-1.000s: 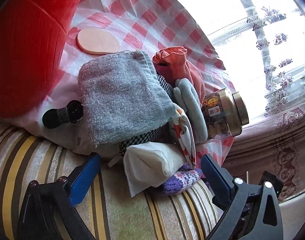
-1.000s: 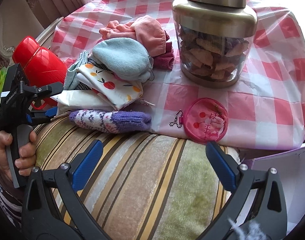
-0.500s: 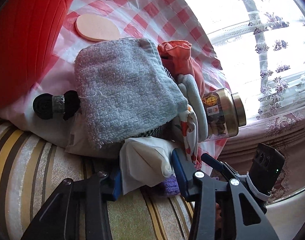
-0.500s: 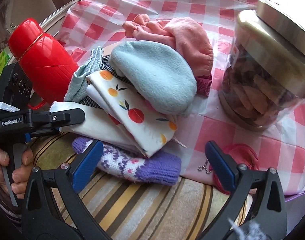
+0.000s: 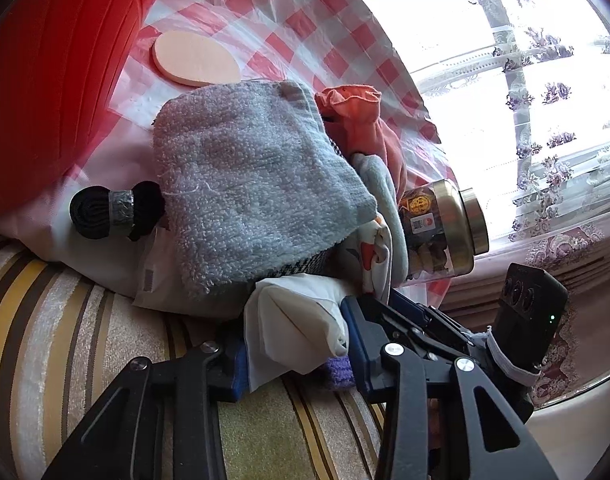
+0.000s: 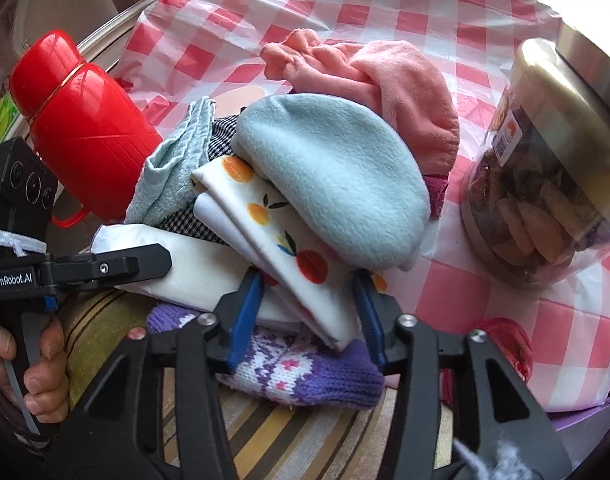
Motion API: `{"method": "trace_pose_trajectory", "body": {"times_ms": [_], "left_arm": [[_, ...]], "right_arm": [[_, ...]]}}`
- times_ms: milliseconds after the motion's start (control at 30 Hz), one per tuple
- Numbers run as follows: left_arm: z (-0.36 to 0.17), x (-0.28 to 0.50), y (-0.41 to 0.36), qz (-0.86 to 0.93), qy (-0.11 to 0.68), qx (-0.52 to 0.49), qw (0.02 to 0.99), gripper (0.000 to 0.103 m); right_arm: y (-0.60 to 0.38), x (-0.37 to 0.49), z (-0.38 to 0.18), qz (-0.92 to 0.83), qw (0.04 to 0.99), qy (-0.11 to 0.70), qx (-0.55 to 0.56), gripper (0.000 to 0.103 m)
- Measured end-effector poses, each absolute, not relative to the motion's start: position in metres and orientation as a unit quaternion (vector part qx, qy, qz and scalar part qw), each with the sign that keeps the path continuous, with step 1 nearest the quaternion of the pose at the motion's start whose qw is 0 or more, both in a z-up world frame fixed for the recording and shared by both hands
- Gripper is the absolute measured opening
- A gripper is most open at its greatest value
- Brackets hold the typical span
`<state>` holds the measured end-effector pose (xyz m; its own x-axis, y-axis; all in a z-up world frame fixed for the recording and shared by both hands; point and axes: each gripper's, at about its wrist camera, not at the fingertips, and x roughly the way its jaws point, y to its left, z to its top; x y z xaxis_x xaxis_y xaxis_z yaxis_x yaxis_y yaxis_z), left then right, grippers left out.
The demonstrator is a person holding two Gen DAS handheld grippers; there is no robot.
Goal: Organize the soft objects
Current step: 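Grasp the white packet with the left tool while the right tool grasps the fruit-print cloth, then carry both items into the purple box and open both tools to release them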
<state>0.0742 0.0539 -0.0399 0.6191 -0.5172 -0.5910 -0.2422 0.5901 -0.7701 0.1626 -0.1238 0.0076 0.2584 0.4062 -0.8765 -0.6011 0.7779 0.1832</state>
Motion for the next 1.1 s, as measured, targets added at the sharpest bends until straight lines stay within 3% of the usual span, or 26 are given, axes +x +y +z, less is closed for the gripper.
{"method": "trace_pose_trajectory", "body": {"times_ms": [367, 767, 1100], "left_arm": [[-0.021, 0.049, 0.052, -0.093, 0.408, -0.429, 0.801, 0.034], [0.016, 0.012, 0.043, -0.099, 0.366, -0.411, 0.829, 0.032], [0.046, 0.016, -0.011, -0.138, 0.369, -0.372, 0.841, 0.032]], "right_arm": [[-0.147, 0.153, 0.024, 0.321, 0.803, 0.500, -0.049, 0.019], [-0.198, 0.130, 0.052, 0.332, 0.818, 0.469, 0.011, 0.015], [-0.262, 0.108, 0.073, 0.313, 0.837, 0.445, 0.062, 0.015]]}}
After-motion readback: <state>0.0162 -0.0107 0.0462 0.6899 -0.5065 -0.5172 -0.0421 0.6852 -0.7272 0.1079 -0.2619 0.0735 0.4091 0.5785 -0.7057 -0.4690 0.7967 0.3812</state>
